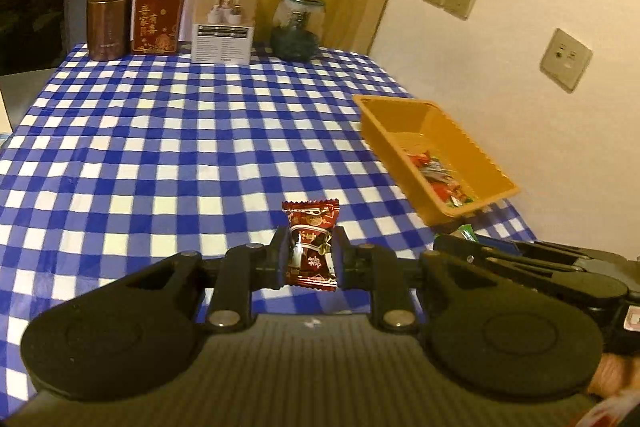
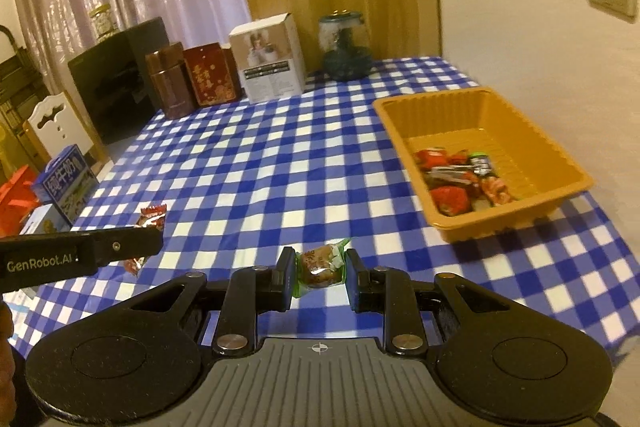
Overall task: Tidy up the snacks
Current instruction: 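Carry both held candies over the orange tray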
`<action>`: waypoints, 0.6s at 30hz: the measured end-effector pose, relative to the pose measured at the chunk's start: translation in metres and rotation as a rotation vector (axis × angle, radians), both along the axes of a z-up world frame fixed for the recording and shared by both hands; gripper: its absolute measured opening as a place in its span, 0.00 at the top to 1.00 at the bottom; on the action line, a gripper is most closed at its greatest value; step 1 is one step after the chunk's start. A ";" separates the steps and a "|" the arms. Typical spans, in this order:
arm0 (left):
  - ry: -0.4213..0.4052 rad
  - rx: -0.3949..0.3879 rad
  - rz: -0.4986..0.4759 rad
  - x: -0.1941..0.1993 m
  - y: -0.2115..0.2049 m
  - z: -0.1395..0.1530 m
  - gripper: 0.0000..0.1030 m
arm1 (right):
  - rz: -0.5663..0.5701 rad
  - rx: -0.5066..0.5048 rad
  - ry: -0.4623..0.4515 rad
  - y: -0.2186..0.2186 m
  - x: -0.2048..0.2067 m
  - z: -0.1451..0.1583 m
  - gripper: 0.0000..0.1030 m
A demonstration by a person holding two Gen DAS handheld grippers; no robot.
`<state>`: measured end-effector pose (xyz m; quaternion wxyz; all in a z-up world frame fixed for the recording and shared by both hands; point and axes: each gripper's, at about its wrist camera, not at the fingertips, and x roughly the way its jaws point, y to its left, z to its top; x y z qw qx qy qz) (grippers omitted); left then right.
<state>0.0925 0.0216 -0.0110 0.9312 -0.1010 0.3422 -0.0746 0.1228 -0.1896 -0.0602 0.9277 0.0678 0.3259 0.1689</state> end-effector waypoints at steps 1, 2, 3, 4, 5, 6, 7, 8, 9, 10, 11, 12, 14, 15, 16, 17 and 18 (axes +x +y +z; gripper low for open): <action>-0.001 -0.002 -0.008 -0.002 -0.005 0.001 0.81 | -0.008 0.000 -0.001 -0.004 -0.003 0.001 0.75; -0.003 -0.003 -0.017 -0.004 -0.010 0.002 0.81 | -0.019 0.001 -0.001 -0.010 -0.006 0.002 0.75; -0.006 -0.003 -0.026 -0.006 -0.015 0.003 0.81 | -0.029 0.002 0.001 -0.015 -0.008 0.003 0.75; -0.007 -0.003 -0.034 -0.008 -0.021 0.004 0.81 | -0.038 0.002 0.002 -0.019 -0.009 0.004 0.75; -0.008 -0.002 -0.043 -0.009 -0.025 0.005 0.81 | -0.047 0.001 0.001 -0.024 -0.012 0.005 0.75; -0.009 -0.002 -0.052 -0.010 -0.030 0.006 0.81 | -0.057 -0.001 0.001 -0.029 -0.014 0.006 0.75; -0.010 -0.001 -0.061 -0.010 -0.036 0.007 0.81 | -0.068 -0.001 0.000 -0.034 -0.016 0.007 0.75; -0.011 -0.001 -0.071 -0.010 -0.041 0.008 0.81 | -0.079 -0.002 -0.001 -0.040 -0.018 0.007 0.75; -0.011 -0.002 -0.079 -0.010 -0.046 0.009 0.81 | -0.090 -0.003 -0.001 -0.045 -0.020 0.008 0.75; -0.011 -0.002 -0.088 -0.010 -0.051 0.010 0.81 | -0.103 -0.004 -0.001 -0.050 -0.022 0.009 0.75; -0.010 -0.002 -0.098 -0.009 -0.057 0.011 0.81 | -0.116 -0.006 -0.002 -0.056 -0.023 0.010 0.75; -0.009 -0.002 -0.104 -0.007 -0.062 0.011 0.81 | -0.128 -0.007 -0.003 -0.062 -0.024 0.011 0.75; -0.006 -0.003 -0.120 -0.004 -0.072 0.012 0.81 | -0.151 -0.006 -0.002 -0.073 -0.025 0.013 0.75; -0.005 -0.004 -0.128 -0.002 -0.077 0.012 0.81 | -0.161 -0.005 -0.003 -0.079 -0.025 0.014 0.75; -0.004 -0.002 -0.135 0.000 -0.082 0.013 0.81 | -0.169 -0.006 -0.005 -0.084 -0.025 0.015 0.75; -0.003 -0.002 -0.145 0.002 -0.087 0.013 0.81 | -0.177 -0.008 -0.007 -0.090 -0.024 0.016 0.75; -0.003 -0.005 -0.154 0.005 -0.091 0.014 0.81 | -0.186 -0.009 -0.009 -0.095 -0.024 0.016 0.75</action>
